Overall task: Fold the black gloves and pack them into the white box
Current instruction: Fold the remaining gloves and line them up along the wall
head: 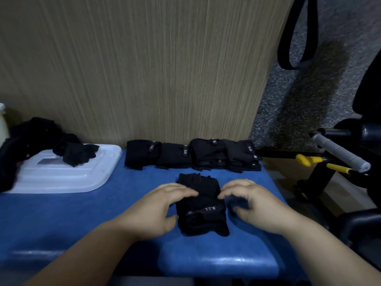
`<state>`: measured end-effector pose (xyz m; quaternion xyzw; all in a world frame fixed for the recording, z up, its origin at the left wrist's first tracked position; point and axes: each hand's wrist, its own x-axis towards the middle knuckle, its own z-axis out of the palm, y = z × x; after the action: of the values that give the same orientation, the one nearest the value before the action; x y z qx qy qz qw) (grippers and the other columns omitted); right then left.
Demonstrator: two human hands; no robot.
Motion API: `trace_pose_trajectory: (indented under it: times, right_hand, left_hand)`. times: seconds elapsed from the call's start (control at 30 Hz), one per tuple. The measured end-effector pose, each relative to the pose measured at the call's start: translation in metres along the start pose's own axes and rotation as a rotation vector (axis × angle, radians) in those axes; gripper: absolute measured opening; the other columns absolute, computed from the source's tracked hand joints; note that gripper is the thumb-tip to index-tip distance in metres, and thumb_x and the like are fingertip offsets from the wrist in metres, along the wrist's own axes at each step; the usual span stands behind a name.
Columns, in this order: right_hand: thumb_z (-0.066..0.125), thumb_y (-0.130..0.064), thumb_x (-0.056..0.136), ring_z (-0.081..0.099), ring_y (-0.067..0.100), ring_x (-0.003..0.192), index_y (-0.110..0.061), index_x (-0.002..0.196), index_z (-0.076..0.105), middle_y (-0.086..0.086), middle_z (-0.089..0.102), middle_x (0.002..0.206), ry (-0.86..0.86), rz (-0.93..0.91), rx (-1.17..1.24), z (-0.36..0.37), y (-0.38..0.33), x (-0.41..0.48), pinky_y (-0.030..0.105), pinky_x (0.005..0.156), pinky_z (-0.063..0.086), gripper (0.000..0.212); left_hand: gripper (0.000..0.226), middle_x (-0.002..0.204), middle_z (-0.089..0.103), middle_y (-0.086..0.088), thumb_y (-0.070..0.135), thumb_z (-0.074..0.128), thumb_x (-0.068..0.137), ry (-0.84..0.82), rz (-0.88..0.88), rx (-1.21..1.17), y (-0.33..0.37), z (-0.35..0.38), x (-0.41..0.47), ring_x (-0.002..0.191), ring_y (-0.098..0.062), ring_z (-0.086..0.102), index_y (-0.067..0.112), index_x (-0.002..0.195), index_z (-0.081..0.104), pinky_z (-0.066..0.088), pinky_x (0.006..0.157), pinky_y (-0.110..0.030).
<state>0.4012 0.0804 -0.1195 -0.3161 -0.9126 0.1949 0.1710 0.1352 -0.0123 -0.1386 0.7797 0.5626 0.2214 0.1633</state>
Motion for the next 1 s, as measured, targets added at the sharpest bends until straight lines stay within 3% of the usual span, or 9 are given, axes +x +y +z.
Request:
trace_pose_trajectory:
  times: [0.17,0.3,0.47,0.57,0.67,0.8,0.9,1.0]
  right_hand:
    - [0.063,-0.006,0.075,0.036,-0.006,0.126,-0.040,0.122,0.059,-0.030,0.043,0.128,-0.119,0.017,-0.017,0.008,-0.001,0.002,0.001,0.100,0.019,0.058]
    - [0.067,-0.014,0.077,0.033,-0.005,0.128,-0.046,0.125,0.052,-0.031,0.040,0.131,-0.154,0.029,-0.028,0.008,0.000,0.003,0.001,0.101,0.017,0.060]
    - [0.068,-0.019,0.076,0.033,-0.006,0.129,-0.051,0.122,0.049,-0.034,0.039,0.131,-0.162,0.014,0.000,0.009,0.003,0.005,0.005,0.105,0.019,0.059]
    - [0.071,-0.022,0.073,0.034,-0.006,0.128,-0.046,0.123,0.052,-0.031,0.041,0.131,-0.143,0.012,0.023,0.011,0.005,0.006,0.012,0.109,0.025,0.059]
    - [0.075,-0.025,0.067,0.037,-0.001,0.127,-0.040,0.125,0.056,-0.025,0.046,0.132,-0.101,-0.009,0.044,0.014,0.005,0.007,0.012,0.108,0.025,0.062]
    - [0.083,-0.034,0.065,0.035,-0.006,0.125,-0.047,0.117,0.053,-0.031,0.044,0.128,-0.054,-0.026,0.092,0.018,0.002,0.009,0.008,0.103,0.027,0.062]
    - [0.082,-0.040,0.064,0.041,-0.010,0.115,-0.053,0.099,0.053,-0.034,0.048,0.117,0.004,-0.024,0.114,0.021,-0.003,0.011,0.006,0.094,0.032,0.047]
    - [0.079,-0.038,0.071,0.054,0.000,0.100,-0.035,0.096,0.067,-0.019,0.061,0.102,0.085,0.011,0.175,0.025,-0.004,0.014,0.013,0.087,0.041,0.028]
  left_hand:
    - [0.058,0.131,0.045,0.029,0.043,0.044,0.066,-0.069,-0.080,-0.037,-0.003,0.005,0.005,0.127,0.009,0.035,0.063,0.120,0.040,0.028,0.110,-0.017]
    - [0.054,0.129,0.047,0.029,0.047,0.049,0.068,-0.054,-0.062,-0.042,-0.003,0.008,0.007,0.125,0.008,0.037,0.059,0.120,0.045,0.028,0.108,-0.013]
    - [0.045,0.120,0.055,0.028,0.034,0.061,0.077,0.021,-0.050,-0.059,-0.004,0.012,0.009,0.118,0.007,0.045,0.049,0.119,0.056,0.033,0.103,-0.013]
    - [0.028,0.106,0.063,0.027,0.026,0.066,0.087,0.101,-0.057,-0.136,0.002,0.012,0.011,0.106,0.009,0.054,0.043,0.108,0.065,0.042,0.092,-0.012]
    - [0.020,0.101,0.067,0.028,0.029,0.064,0.090,0.123,-0.114,-0.262,0.010,0.010,0.011,0.099,0.011,0.059,0.046,0.097,0.068,0.045,0.086,-0.010]
    - [0.016,0.101,0.069,0.026,0.033,0.060,0.092,0.116,-0.191,-0.330,0.012,0.009,0.011,0.100,0.009,0.060,0.039,0.103,0.069,0.047,0.088,-0.016]
    - [0.013,0.096,0.070,0.026,0.031,0.059,0.092,0.138,-0.249,-0.371,0.014,0.007,0.011,0.096,0.011,0.061,0.041,0.097,0.066,0.046,0.084,-0.012]
    - [0.016,0.099,0.071,0.020,0.026,0.058,0.093,0.159,-0.268,-0.441,0.018,0.007,0.012,0.098,0.009,0.062,0.032,0.107,0.064,0.046,0.086,-0.011]
